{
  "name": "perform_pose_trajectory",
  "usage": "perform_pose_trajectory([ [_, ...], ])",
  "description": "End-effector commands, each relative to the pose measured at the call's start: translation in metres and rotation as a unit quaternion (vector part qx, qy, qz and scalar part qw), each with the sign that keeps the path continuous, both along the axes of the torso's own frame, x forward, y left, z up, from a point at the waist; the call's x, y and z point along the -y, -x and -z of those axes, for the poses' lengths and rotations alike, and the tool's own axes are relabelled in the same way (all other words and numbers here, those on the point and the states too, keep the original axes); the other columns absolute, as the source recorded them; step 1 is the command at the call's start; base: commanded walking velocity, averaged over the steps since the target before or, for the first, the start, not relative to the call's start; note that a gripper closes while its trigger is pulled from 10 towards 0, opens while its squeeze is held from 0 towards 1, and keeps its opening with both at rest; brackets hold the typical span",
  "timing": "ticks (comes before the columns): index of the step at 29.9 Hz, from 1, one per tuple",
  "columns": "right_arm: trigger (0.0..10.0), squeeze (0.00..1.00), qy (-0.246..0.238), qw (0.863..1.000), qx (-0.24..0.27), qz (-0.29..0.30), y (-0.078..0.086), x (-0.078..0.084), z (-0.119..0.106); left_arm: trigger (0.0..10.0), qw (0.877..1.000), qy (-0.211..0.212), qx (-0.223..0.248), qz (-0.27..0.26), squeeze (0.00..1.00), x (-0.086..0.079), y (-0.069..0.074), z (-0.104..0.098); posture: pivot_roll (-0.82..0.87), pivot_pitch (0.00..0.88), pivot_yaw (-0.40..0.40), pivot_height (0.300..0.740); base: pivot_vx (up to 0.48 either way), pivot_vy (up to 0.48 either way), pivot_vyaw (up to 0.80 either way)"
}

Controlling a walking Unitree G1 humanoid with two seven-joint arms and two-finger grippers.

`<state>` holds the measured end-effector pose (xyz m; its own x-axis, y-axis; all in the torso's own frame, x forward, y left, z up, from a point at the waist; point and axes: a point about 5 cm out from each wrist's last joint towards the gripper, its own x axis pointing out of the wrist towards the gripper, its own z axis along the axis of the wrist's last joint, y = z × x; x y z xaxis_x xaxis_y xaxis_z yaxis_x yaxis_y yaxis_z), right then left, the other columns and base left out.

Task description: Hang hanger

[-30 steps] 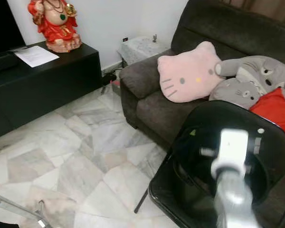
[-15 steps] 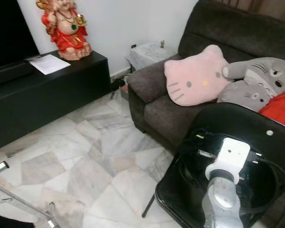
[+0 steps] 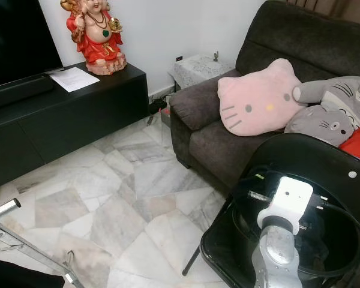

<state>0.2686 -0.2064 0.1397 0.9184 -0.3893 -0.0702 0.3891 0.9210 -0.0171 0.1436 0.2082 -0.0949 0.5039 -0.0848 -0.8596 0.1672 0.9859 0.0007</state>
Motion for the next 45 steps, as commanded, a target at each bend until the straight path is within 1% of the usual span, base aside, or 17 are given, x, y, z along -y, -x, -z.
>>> perform_pose_trajectory([
  [1, 10.0, 0.00, 0.001, 1.000, -0.003, 0.003, 0.0009, 0.0002, 0.0028, 10.0, 1.000, 0.001, -0.009, -0.003, 0.00, -0.0007, 0.0066, 0.0023, -0.19, 0.094, 0.008, 0.740, 0.000, 0.000, 0.00],
  [25, 10.0, 0.00, 0.001, 1.000, -0.003, 0.003, 0.0009, 0.0002, 0.0028, 10.0, 1.000, 0.001, -0.009, -0.003, 0.00, -0.0007, 0.0066, 0.0023, -0.19, 0.094, 0.008, 0.740, 0.000, 0.000, 0.00],
  [26, 10.0, 0.00, 0.001, 1.000, -0.003, 0.004, 0.0009, -0.0002, 0.0031, 10.0, 1.000, 0.001, -0.009, -0.003, 0.00, -0.0007, 0.0065, 0.0023, -0.19, 0.097, 0.008, 0.740, 0.000, 0.000, 0.00],
  [27, 10.0, 0.00, -0.001, 1.000, -0.008, 0.010, 0.0011, -0.0005, 0.0057, 10.0, 1.000, 0.001, -0.009, -0.003, 0.00, -0.0006, 0.0057, 0.0020, -0.19, 0.125, 0.013, 0.740, 0.000, 0.000, 0.00],
  [30, 10.0, 0.00, -0.007, 1.000, -0.016, 0.018, 0.0016, -0.0013, 0.0099, 10.0, 1.000, 0.003, -0.008, -0.004, 0.00, -0.0006, 0.0046, 0.0017, -0.19, 0.125, 0.013, 0.740, 0.000, 0.000, 0.00],
  [36, 10.0, 0.00, -0.010, 1.000, -0.017, 0.018, 0.0017, -0.0015, 0.0104, 10.0, 1.000, 0.003, -0.009, -0.004, 0.00, -0.0006, 0.0047, 0.0017, -0.20, 0.124, 0.013, 0.740, 0.000, 0.000, 0.00],
  [45, 10.0, 0.00, -0.012, 1.000, -0.017, 0.019, 0.0013, -0.0021, 0.0116, 10.0, 1.000, 0.004, -0.008, -0.005, 0.00, -0.0005, 0.0046, 0.0017, -0.19, 0.122, 0.012, 0.740, -0.262, 0.000, 0.00],
])
